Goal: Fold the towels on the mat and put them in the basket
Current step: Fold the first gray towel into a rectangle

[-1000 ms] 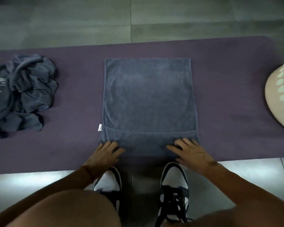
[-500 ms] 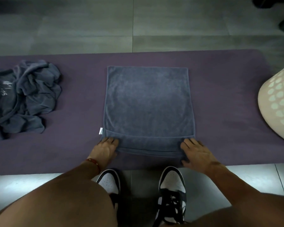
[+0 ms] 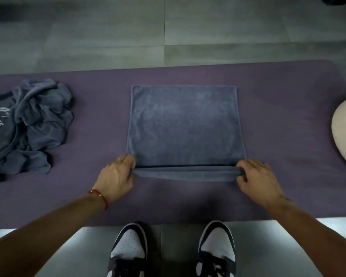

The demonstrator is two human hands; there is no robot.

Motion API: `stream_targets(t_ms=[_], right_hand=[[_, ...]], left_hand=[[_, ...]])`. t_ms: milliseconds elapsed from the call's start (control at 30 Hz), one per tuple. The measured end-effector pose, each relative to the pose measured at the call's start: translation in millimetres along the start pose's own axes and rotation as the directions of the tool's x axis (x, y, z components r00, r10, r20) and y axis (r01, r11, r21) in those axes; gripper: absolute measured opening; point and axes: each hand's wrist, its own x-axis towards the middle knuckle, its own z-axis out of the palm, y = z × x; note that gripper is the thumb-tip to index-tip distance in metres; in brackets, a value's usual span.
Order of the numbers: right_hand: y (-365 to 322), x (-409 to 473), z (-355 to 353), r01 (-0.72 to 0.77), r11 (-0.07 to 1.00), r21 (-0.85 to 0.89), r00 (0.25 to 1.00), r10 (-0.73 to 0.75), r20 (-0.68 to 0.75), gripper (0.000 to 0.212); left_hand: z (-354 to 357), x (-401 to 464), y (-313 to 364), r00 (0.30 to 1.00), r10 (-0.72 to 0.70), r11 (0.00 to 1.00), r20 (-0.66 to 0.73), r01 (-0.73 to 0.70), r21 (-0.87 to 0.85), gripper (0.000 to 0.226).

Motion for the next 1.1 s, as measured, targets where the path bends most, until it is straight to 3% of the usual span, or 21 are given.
stream_targets(t_ms=[100, 167, 233, 367, 433, 667, 800, 933, 1000, 1033, 1100], right_hand=[[4, 47, -24, -0.155, 0.977, 0.146, 0.987, 0.160, -0.021, 0.018], [11, 86, -38, -0.189, 0.959, 0.210, 0.973, 0.212, -0.092, 0.016], [20, 130, -45, -0.208, 0.913, 0.350, 0.960, 0.259, -0.105, 0.015], [40, 210, -40, -0.244, 0.626, 0.741, 0.932, 0.361, 0.002, 0.017], [48, 242, -35, -0.227, 0.573, 0.788, 0.929, 0.369, -0.001, 0.013], [63, 312, 1, -0.316, 0.581, 0.751, 0.865, 0.502, -0.024, 0.014], [63, 319, 21, -0.447, 0.617, 0.648, 0.780, 0.623, -0.055, 0.020], [54, 322, 17, -0.534, 0.676, 0.508, 0.763, 0.644, -0.053, 0.027], [45, 322, 13, -0.530, 0.744, 0.407, 0.788, 0.609, -0.086, 0.033], [39, 320, 11, -0.491, 0.795, 0.357, 0.808, 0.568, -0.156, 0.038], [20, 308, 14, -0.332, 0.927, 0.173, 0.852, 0.374, -0.366, 0.048]], left_hand=[[-25, 43, -8, 0.994, -0.069, 0.970, -0.079, 0.049, -0.239, 0.017], [-36, 78, -16, 0.963, -0.241, 0.902, -0.121, 0.176, -0.393, 0.019], [-42, 117, -30, 0.912, -0.398, 0.749, -0.098, 0.261, -0.609, 0.029], [-47, 194, -52, 0.823, -0.564, 0.363, 0.062, 0.315, -0.877, 0.027], [-47, 226, -63, 0.807, -0.585, 0.325, 0.085, 0.329, -0.887, 0.021], [-27, 302, -86, 0.742, -0.670, 0.480, -0.010, 0.423, -0.769, 0.014], [-19, 315, -90, 0.702, -0.707, 0.581, -0.084, 0.508, -0.636, 0.013], [-21, 316, -80, 0.676, -0.725, 0.634, -0.131, 0.582, -0.509, 0.013], [-22, 314, -71, 0.705, -0.682, 0.709, -0.196, 0.570, -0.415, 0.014], [-20, 311, -65, 0.760, -0.591, 0.804, -0.272, 0.527, -0.273, 0.021], [-6, 299, -49, 0.896, -0.260, 0.944, -0.360, 0.314, 0.099, 0.037]])
